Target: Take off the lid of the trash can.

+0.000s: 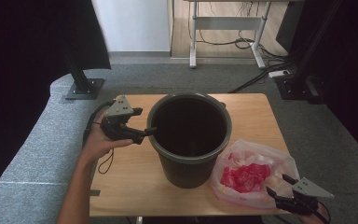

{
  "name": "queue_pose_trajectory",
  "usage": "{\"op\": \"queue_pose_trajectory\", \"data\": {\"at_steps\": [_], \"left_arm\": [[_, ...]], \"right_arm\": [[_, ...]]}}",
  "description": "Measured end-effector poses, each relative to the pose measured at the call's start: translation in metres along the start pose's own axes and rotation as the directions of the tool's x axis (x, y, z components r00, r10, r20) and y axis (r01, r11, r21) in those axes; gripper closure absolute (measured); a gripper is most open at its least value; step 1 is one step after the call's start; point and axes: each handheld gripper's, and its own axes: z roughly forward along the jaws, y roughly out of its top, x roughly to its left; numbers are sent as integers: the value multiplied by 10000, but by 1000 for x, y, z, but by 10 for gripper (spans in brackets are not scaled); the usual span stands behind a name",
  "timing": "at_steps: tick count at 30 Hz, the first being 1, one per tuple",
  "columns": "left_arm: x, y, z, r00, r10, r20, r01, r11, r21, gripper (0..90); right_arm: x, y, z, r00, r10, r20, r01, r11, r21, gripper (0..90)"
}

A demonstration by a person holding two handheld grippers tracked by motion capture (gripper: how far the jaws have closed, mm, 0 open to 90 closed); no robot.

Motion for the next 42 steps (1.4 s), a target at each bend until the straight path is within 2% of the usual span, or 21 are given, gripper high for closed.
{"op": "queue_pose_trajectory", "data": {"at_steps": [7,18,23,30,33,36,42], "left_arm": [[4,6,7,10000,43,-24,-43,9999,101,196],[19,18,22,9997,81,248,-92,9991,423,195],[28,23,27,9989,-5,465,-26,9979,653,194],[42,27,38,9984,-294,474,255,9964,805,190],[48,28,47,9982,-408,431,358,9934,1093,195],[52,30,56,9971,-458,600,362,9876,1527,244],[57,33,72,9962,-527,686,382,9794,1983,304]], "right_arm": [[-1,-1,1,10000,10,-9,-10,10000,4,203],[-1,-2,1,10000,66,-3,-66,10000,11,203],[-2,-2,2,10000,55,6,-55,10000,55,203],[0,-3,4,10000,54,-32,-53,9999,127,203],[1,-3,6,10000,40,-54,-39,9998,176,203],[1,-3,6,10000,-7,-32,8,9998,220,203],[0,-4,7,10000,6,19,-6,9997,248,203]]}}
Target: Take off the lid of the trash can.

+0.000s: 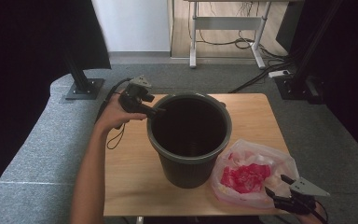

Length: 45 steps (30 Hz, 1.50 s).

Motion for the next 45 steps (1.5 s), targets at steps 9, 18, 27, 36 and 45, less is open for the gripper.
{"op": "queue_pose_trajectory", "data": {"at_steps": [9,18,27,36,45], "left_arm": [[0,9,19,9998,-70,-205,94,9929,1187,516],[-2,12,25,9984,-79,-562,165,9878,1547,663],[-4,17,25,9964,23,-849,130,9838,1789,686],[-7,27,15,9935,68,-1133,71,9926,1214,701],[-6,31,14,9943,-12,-1062,127,9941,1075,714]], "right_arm": [[1,-1,2,10000,-60,-6,60,9999,85,203],[1,0,2,10000,-71,24,71,9999,87,203],[1,-1,2,9999,-56,83,55,9999,88,203],[0,-1,1,9999,-35,140,35,10000,44,204],[0,0,1,9999,-8,151,7,10000,27,204]]}}
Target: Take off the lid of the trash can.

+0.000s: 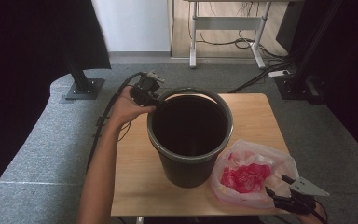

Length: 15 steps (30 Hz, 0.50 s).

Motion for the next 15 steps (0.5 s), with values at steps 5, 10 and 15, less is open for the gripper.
{"op": "queue_pose_trajectory", "data": {"at_steps": [5,10,15], "left_arm": [[1,7,-7,10000,-85,12,85,9998,-197,726],[0,16,-14,9999,-165,31,166,9984,-534,748],[-4,24,-19,9998,-122,169,134,9971,-750,767]], "right_arm": [[0,0,1,10000,40,8,-40,10000,50,204],[-1,-1,0,10000,62,17,-62,10000,31,204],[-3,-1,-1,9999,105,41,-105,9999,-7,205]]}}
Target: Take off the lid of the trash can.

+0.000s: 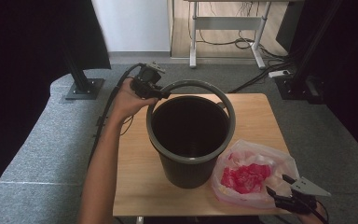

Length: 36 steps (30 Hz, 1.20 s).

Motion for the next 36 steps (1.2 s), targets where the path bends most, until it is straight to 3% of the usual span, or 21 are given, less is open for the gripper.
{"op": "queue_pose_trajectory", "data": {"at_steps": [13,17,27,36], "left_arm": [[-2,7,10,9999,95,-68,-96,9997,-236,781],[0,9,8,9995,70,300,-59,9993,-367,783],[1,12,-21,9986,79,530,-26,9949,-1007,783],[-1,1,-51,9997,152,188,-126,9911,-1327,782]], "right_arm": [[-2,0,-1,10000,29,49,-29,10000,-11,204],[-2,-1,0,10000,29,57,-30,10000,22,204],[-2,-1,-1,10000,46,72,-46,10000,13,205],[-2,-2,0,10000,56,64,-56,10000,48,205]]}}
